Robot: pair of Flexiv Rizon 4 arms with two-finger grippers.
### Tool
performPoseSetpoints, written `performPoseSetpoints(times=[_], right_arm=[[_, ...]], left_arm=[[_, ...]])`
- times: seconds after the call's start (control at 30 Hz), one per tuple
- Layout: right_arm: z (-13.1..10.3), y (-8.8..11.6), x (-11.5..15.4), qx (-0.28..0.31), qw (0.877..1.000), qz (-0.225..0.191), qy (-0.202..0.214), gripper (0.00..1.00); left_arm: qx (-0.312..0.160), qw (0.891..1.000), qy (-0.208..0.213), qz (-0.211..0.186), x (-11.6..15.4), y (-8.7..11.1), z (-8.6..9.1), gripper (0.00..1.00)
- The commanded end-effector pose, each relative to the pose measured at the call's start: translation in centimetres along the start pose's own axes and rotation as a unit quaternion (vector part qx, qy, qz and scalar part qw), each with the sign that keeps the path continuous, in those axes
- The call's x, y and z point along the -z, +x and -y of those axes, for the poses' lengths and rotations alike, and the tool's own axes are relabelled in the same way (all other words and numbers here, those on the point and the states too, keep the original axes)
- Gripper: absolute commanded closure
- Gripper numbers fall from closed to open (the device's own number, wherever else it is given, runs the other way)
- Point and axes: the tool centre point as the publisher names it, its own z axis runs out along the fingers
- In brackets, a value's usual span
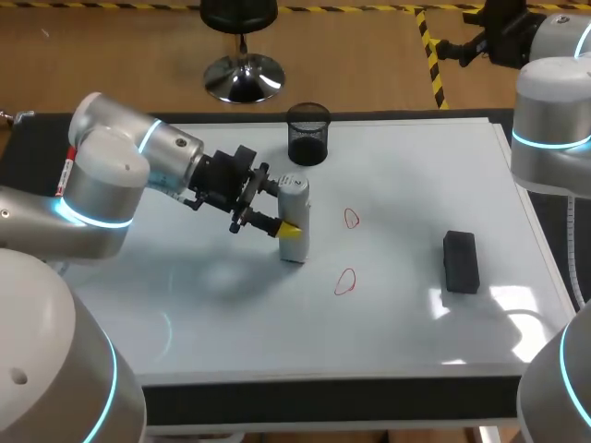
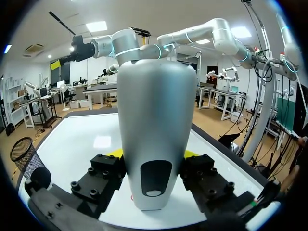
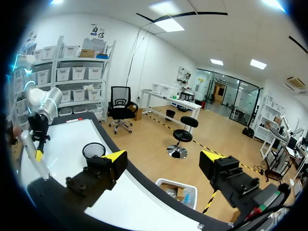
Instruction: Pick up the inspection probe, press it on each red-marked spot on the whiteboard one by one, put down the probe, pick up the eraser, and wipe off all the red marks.
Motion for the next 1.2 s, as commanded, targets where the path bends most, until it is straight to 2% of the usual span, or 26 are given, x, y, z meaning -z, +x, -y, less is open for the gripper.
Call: performPoseSetpoints(times=[0.03, 0.47, 0.57, 0.67, 0.73, 0.8, 0.97, 1.07, 1.2], right_arm=[[0.0, 0.0, 0.0, 0.0, 1.0, 0.0, 0.0, 0.0], [-0.4, -0.3, -0.1, -0.007, 1.0, -0.006, 0.0, 0.0], [-1.4, -0.3, 0.1, -0.029, 0.999, -0.001, 0.045, 0.0], [-2.7, 0.5, 1.2, -0.064, 0.992, 0.024, 0.107, 0.0], [-3.6, 1.1, 1.9, -0.08, 0.989, 0.021, 0.126, 0.0], [-4.5, 1.8, 2.8, -0.1, 0.981, 0.025, 0.167, 0.0], [-6.9, 4.6, 4.6, -0.158, 0.955, -0.012, 0.252, 0.0], [-7.1, 6.9, 5.4, -0.226, 0.914, -0.069, 0.33, 0.0], [-7.1, 6.9, 5.4, -0.226, 0.914, -0.069, 0.33, 0.0]], left_arm=[[0.0, 1.0, 0.001, -0.001, -0.5, 0.0, -1.2, 1.0], [0.0, 1.0, 0.001, -0.001, -0.5, 0.0, -1.2, 1.0], [0.0, 1.0, 0.001, -0.001, -0.5, 0.0, -1.2, 1.0], [0.0, 1.0, 0.001, -0.001, -0.5, 0.0, -1.2, 1.0], [0.0, 1.0, 0.001, -0.001, -0.5, 0.0, -1.2, 1.0], [0.0, 1.0, 0.001, -0.001, -0.5, 0.0, -1.2, 1.0], [0.0, 1.0, 0.001, -0.001, -0.5, 0.0, -1.2, 1.0], [0.0, 1.0, 0.001, -0.001, -0.5, 0.0, -1.2, 1.0], [0.0, 1.0, 0.001, -0.001, -0.5, 0.0, -1.2, 1.0]])
